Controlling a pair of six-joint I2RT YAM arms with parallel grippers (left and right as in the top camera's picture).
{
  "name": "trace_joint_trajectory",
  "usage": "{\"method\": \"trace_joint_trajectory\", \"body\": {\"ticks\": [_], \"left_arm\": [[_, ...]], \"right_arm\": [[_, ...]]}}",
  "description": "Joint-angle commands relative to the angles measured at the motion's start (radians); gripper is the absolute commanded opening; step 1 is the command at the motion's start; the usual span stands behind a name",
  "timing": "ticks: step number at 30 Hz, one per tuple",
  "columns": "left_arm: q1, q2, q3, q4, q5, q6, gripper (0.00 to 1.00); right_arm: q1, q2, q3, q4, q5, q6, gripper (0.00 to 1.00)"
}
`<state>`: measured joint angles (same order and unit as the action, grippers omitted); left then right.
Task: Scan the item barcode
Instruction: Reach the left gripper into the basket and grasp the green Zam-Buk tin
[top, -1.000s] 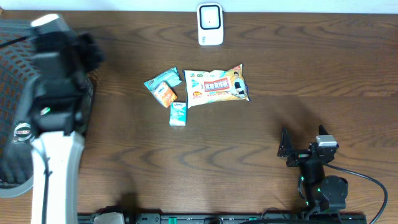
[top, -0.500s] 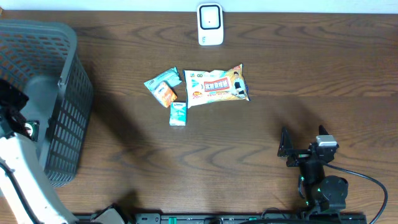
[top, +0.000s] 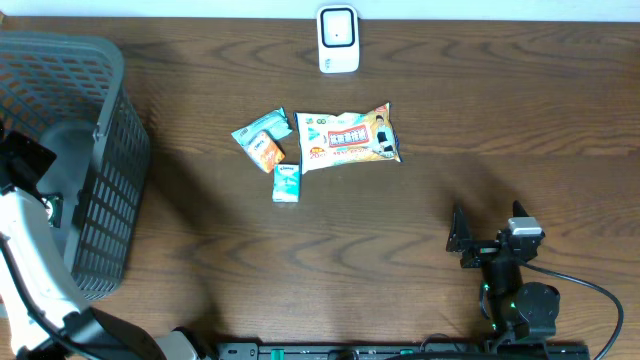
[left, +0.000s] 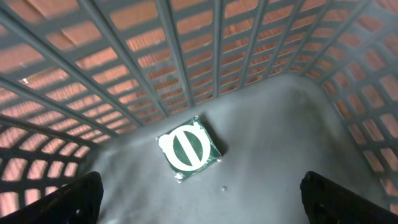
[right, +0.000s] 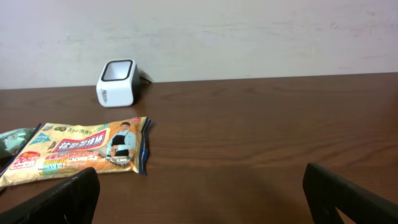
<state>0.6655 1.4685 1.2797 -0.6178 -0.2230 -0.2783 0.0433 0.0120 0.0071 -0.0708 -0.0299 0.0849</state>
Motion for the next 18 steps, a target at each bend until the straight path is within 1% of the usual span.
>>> {"method": "trace_joint_trajectory", "body": {"ticks": [1,2,3,7,9,12,16,18], "left_arm": [[0.007,0.045,-0.008,0.003,-0.007,-0.122,1.00],[0.007,0.055,-0.008,0.005,-0.007,-0.138,1.00],[0.007,0.069,-0.008,0.008,-0.007,-0.164,0.98],[0.007,0.116,-0.008,0.014,-0.007,-0.270,0.98],[0.006,0.138,-0.008,0.018,-0.008,-0.302,0.98],[0.006,0.167,-0.008,0.024,-0.037,-0.311,0.98],[0.006,0.224,-0.008,0.024,-0.155,-0.310,0.98],[0.006,0.242,-0.008,0.024,-0.185,-0.310,0.98]], "right_arm": [[0.000,-0.005,-0.002,-0.004,0.001,-0.015,0.99],[0.000,-0.005,-0.002,-0.004,0.001,-0.015,0.99],[0.000,-0.005,-0.002,-0.004,0.001,-0.015,0.99],[0.000,-0.005,-0.002,-0.004,0.001,-0.015,0.99],[0.000,-0.005,-0.002,-0.004,0.001,-0.015,0.99],[0.000,-0.005,-0.002,-0.004,0.001,-0.015,0.99],[0.000,-0.005,-0.002,-0.004,0.001,-0.015,0.99],[0.000,-0.005,-0.002,-0.004,0.001,-0.015,0.99]]}}
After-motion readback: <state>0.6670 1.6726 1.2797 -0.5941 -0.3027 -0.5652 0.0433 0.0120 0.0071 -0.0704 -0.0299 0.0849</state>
